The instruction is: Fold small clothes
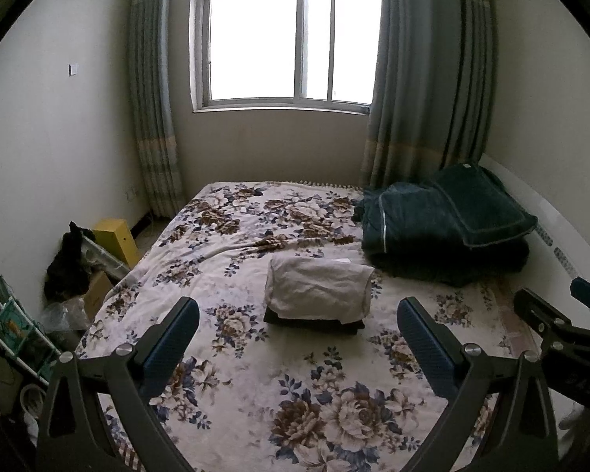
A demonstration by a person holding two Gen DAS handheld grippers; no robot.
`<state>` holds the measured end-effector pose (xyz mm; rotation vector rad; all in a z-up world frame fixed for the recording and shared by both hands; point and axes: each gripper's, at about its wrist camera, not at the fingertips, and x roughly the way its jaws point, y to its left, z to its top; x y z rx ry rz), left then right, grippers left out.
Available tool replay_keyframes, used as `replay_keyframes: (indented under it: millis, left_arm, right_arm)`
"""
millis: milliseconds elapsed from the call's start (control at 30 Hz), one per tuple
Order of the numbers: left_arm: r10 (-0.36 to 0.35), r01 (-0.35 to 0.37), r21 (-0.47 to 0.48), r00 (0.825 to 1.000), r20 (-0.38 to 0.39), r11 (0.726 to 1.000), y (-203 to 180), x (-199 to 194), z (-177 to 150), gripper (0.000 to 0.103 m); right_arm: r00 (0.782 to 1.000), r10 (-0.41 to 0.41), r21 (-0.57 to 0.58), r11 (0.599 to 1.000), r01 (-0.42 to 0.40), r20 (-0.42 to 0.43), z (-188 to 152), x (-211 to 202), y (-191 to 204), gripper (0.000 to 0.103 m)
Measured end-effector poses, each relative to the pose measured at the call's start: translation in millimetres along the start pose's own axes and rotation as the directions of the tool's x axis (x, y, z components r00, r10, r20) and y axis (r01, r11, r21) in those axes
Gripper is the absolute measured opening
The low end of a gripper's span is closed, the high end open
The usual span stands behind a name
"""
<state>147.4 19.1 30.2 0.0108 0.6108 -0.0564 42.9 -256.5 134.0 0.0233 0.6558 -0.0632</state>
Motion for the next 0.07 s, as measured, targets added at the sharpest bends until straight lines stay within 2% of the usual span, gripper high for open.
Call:
replay_keyframes:
  millis: [67]
  left_arm:
    - [-0.005, 0.005, -0.001, 1.0, 0.004, 1.0, -0.3, -3.9, 1.9, 0.103]
  right_arm:
    - [1.0, -0.003, -0.002, 1.0, 0.003, 0.001, -1.4, -0.1, -0.8, 0.102]
